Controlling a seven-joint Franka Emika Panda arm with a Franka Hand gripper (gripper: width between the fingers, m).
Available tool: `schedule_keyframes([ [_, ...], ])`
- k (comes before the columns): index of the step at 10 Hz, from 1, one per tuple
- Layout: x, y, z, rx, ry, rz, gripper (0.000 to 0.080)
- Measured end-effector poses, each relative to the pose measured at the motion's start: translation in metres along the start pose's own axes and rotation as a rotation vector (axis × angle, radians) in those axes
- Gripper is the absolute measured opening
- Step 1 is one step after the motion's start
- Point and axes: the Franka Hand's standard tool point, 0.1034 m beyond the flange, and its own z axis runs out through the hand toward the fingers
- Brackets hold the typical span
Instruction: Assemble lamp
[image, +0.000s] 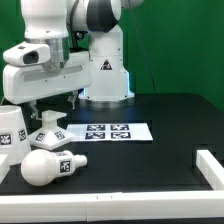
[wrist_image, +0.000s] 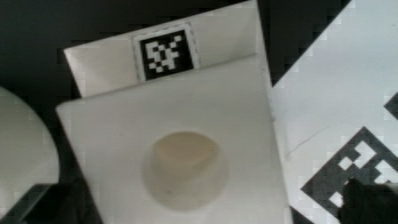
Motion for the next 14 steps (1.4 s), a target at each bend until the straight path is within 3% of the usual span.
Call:
schedule_keyframes([
  [5, -0.001, 0.0, 0.004, 0.002, -0.004, -0.006, 0.0696],
  [6, -0.001, 0.0, 0.004, 0.002, -0.004, -0.006, 0.0589],
  [7, -0.001, 0.0, 0.004, 0.002, -0.004, -0.006, 0.0589],
  [8, -0.001, 0.0, 0.004, 0.002, -0.004, -0.006, 0.0525],
  [12, 0.0, -0.001, 0.003, 0.003, -0.004, 0.015, 0.0525],
  [14, 0.022, -0.011, -0.018, -0.002, 0.007, 0.168, 0.0527],
])
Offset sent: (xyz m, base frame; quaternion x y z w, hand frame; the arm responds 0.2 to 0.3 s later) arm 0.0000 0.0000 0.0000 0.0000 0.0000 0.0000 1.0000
